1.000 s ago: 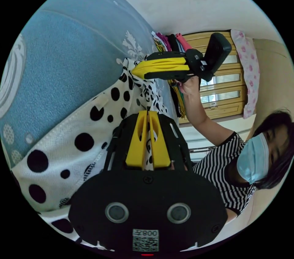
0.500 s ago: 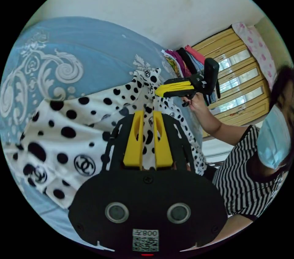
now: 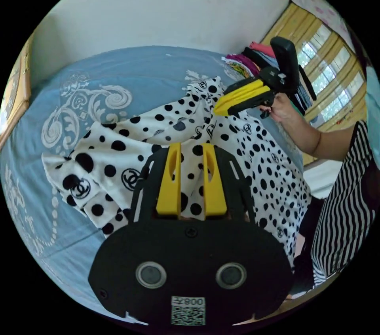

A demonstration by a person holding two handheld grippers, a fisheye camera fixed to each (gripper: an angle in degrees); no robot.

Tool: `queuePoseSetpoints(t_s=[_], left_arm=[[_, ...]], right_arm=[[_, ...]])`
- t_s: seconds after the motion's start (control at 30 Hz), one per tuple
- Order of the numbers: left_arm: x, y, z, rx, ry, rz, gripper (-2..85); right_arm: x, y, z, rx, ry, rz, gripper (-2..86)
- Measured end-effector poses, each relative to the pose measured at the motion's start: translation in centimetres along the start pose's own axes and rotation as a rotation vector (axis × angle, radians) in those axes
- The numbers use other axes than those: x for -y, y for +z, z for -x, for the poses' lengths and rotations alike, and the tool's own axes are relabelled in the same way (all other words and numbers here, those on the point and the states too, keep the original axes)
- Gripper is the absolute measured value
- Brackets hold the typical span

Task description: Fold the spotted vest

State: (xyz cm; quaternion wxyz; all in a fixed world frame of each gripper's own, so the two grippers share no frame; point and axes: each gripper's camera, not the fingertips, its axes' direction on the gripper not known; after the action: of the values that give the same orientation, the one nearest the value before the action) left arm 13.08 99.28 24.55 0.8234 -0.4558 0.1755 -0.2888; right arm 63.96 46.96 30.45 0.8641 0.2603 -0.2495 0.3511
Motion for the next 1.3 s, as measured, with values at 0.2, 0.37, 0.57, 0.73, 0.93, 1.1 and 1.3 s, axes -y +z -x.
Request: queuePoseSetpoints(t_s=[0.2,0.37,0.57,0.73,0.93,1.1,1.3], left_arm=[[0.9,-0.8,-2.1,0.096,0.072,0.105,2.1],[0.2,-2.8,-3.7,0.179,0.045,0.073,0.9],[-0.4,-5.8,-5.5,0.215,0.013,-0.013,0.7],[-0.7,-7.1,-5.7,0.204,-0.025,0.038,0.5],[-1.3,-10.7,-6.4,0.234,-0.069,-0.029,0.3],[-1.8,-14.1,-6.0,0.397,-0.153,-0.059,0.2],[-1.1,-16.2,-4.6,0.419,-0.197,0.014,0.2]], right_arm=[[0.9,2.4,0.0,0.071,-0.104,0.132,3.7],[0.5,2.3,-2.1,0.172,-0.013,0.102,2.5],[-1.7,-0.6,-2.1,0.174,0.009,-0.030,1.7],[-2.4,1.2,-1.4,0.073,-0.001,0.058,0.7],[-3.2,-0.1,-2.4,0.125,0.039,0.017,0.2],[-5.9,-2.8,-2.1,0.077,0.066,-0.086,0.1],[-7.0,-2.6,-3.0,0.098,0.127,-0.049,0.1]])
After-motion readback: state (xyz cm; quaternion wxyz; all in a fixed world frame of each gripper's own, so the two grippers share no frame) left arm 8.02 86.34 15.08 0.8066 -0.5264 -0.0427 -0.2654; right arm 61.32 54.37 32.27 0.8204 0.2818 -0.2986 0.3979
